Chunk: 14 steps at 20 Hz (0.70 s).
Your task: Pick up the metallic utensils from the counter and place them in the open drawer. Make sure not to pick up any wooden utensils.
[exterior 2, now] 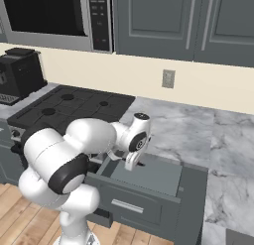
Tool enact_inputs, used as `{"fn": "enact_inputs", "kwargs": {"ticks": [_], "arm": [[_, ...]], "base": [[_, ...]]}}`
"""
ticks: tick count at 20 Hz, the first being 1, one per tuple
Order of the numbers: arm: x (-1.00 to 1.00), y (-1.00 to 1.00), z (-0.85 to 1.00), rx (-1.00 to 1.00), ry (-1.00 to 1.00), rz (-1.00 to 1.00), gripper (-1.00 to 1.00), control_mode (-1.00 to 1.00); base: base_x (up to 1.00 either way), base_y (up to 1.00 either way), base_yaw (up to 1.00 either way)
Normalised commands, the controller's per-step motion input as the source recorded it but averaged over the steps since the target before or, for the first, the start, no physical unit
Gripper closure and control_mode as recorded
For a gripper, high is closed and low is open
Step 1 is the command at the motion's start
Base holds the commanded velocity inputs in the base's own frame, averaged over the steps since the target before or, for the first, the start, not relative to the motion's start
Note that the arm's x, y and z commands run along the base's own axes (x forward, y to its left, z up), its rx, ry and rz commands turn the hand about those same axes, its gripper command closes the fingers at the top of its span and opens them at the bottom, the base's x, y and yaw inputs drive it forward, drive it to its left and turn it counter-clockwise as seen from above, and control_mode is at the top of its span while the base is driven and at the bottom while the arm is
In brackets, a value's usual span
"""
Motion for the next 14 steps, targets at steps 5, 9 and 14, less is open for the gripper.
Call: {"fn": "enact_inputs", "kwargs": {"ticks": [5,9,14], "arm": [[-0.09,-0.04,-0.29,-0.01,-0.06,0.00,1.00,-1.00],[-0.02,-0.08,-0.20,0.00,-0.02,0.00,1.00,-1.00],[0.00,-0.14,-0.18,0.00,0.00,0.00,1.00,-1.00]], "base": [[0.00,0.00,0.00],[0.00,0.00,0.00],[0.00,0.00,0.00]]}}
